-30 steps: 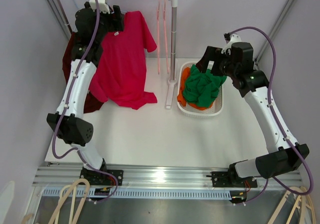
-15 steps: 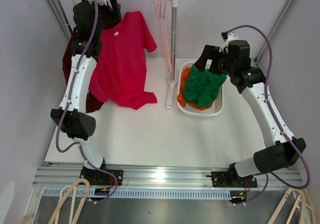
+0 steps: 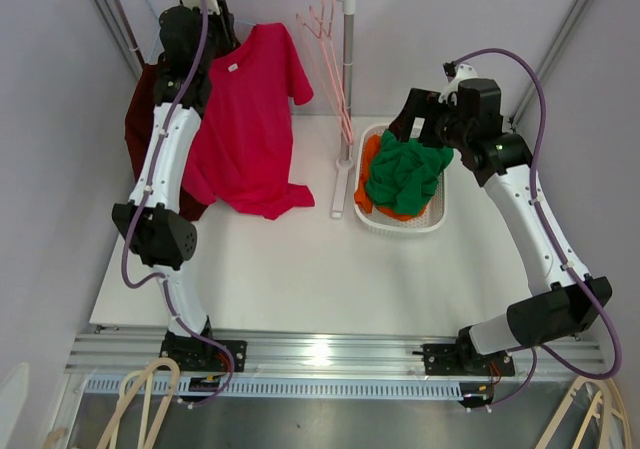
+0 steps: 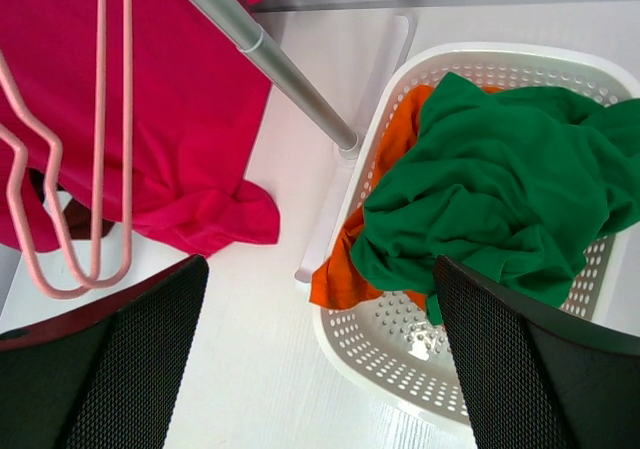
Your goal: Remove the t-shirt from the hanger
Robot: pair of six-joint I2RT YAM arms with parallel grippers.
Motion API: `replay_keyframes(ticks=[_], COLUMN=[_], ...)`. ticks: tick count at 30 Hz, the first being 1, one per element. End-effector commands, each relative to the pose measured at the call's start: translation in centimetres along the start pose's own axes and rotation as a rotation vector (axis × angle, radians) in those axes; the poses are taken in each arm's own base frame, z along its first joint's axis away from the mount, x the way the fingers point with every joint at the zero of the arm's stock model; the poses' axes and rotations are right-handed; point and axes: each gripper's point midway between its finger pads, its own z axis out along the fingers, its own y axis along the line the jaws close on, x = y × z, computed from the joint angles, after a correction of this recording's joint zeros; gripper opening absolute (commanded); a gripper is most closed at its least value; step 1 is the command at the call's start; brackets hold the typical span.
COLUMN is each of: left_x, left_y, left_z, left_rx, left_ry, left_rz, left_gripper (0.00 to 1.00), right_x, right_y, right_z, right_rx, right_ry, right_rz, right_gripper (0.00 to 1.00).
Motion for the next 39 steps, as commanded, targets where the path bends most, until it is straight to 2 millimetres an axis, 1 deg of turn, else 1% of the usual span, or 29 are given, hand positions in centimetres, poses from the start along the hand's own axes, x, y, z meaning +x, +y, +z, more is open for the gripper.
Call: replay_keyframes(ticks=[1, 4, 9, 12, 13, 15, 19, 21, 22, 23, 25, 29, 35, 36, 37, 38, 39], left_x=[-3.2, -3.5, -5.2, -7.2, -8.5, -9.4, -12.1, -12.8, -13.7, -13.6, -14.4, -14.1, -11.4, -11.3, -10.8, -9.8, -10.1], left_y=[1.5, 1.6, 0.9, 0.5, 0.5, 0.2, -0.2, -0.4, -0.5, -0.7, -0.9, -1.0, -1.1, -1.1, -1.1, -1.1, -1.1], left_z=[-0.5, -0.5, -1.2, -2.1, -2.5, -3.0, -4.3, -4.7, -5.3, -5.4, -5.9, -5.9, -4.2, -4.0, -3.7, -2.9, -2.9], left_rx=[-0.050, -0.062, -0.028, -0.013, -0.012, -0.007, 0.004, 0.009, 0.011, 0.016, 0.019, 0.019, 0.014, 0.014, 0.014, 0.013, 0.015], left_ry=[-0.078, -0.089, -0.121, -0.159, -0.185, -0.196, -0.247, -0.260, -0.278, -0.275, -0.285, -0.276, -0.226, -0.227, -0.216, -0.197, -0.204], left_rz=[0.005, -0.031, -0.057, -0.075, -0.080, -0.087, -0.101, -0.108, -0.108, -0.111, -0.114, -0.112, -0.118, -0.119, -0.121, -0.122, -0.122], left_gripper=[0.27, 0.01, 0.01, 0.01, 0.01, 0.01, 0.01, 0.01, 0.01, 0.01, 0.01, 0.01, 0.01, 0.01, 0.01, 0.01, 0.01], right_x=[-1.8, -1.8, -1.7, -1.5, -1.4, -1.3, -1.2, -1.1, -1.1, -1.1, -1.0, -0.8, -0.5, -0.5, -0.4, -0.4, -0.4], right_y=[1.0, 1.0, 1.1, 1.1, 1.3, 1.4, 1.7, 1.7, 1.8, 1.8, 2.0, 2.2, 2.5, 2.5, 2.5, 2.5, 2.5], right_z=[-0.9, -0.9, -0.7, -0.4, -0.4, -0.3, -0.4, -0.5, -0.5, -0.5, -0.7, -0.9, -1.2, -1.2, -1.3, -1.3, -1.3], right_rx=[-0.034, -0.031, -0.035, -0.037, -0.041, -0.044, -0.048, -0.047, -0.048, -0.050, -0.054, -0.063, -0.069, -0.069, -0.070, -0.070, -0.072], right_ry=[-0.044, -0.045, -0.040, -0.033, -0.031, -0.030, -0.029, -0.028, -0.026, -0.027, -0.027, -0.023, -0.024, -0.024, -0.023, -0.023, -0.023], right_rz=[-0.010, -0.010, -0.012, -0.011, -0.013, -0.014, -0.015, -0.017, -0.018, -0.018, -0.020, -0.016, -0.017, -0.017, -0.018, -0.020, -0.020], right_gripper=[0.99, 0.99, 1.00, 1.00, 1.00, 1.00, 1.00, 1.00, 1.00, 0.99, 1.00, 1.00, 0.99, 1.00, 0.99, 1.00, 0.99])
